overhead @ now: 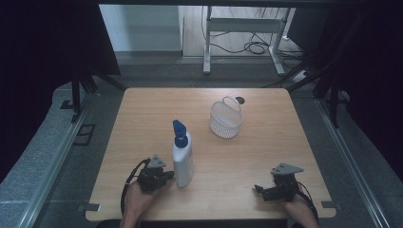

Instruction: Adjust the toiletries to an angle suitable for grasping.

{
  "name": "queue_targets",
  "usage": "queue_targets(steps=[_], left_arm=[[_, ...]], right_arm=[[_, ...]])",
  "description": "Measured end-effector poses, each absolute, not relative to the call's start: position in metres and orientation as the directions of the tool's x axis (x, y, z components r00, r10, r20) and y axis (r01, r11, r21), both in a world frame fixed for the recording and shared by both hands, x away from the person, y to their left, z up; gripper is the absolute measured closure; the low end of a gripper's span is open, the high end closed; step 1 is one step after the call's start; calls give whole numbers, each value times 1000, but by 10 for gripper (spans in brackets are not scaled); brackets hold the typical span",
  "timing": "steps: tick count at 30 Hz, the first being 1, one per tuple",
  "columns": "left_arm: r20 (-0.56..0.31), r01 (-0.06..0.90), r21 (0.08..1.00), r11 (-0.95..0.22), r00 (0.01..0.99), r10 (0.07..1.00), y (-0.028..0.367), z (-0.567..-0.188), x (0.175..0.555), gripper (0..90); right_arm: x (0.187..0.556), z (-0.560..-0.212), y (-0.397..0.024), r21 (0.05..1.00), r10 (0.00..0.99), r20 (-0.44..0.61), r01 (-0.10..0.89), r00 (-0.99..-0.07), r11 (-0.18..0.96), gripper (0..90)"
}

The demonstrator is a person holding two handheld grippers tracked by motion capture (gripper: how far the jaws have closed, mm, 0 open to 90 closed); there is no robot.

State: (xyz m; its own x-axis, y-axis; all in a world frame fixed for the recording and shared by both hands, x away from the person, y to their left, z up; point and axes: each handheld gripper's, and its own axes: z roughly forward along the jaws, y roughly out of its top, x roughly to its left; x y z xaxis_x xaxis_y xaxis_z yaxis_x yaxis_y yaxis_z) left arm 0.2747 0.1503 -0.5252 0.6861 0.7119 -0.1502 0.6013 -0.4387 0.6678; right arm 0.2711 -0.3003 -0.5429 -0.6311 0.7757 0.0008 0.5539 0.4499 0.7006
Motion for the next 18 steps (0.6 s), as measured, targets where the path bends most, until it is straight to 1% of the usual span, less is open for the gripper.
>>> queue_targets(steps=[18], left_arm=[[-125,578,656,-485,717,686,137,-523,264,892]], right_arm=[[271,-543,-300,701,776,1,554,-631,450,0]])
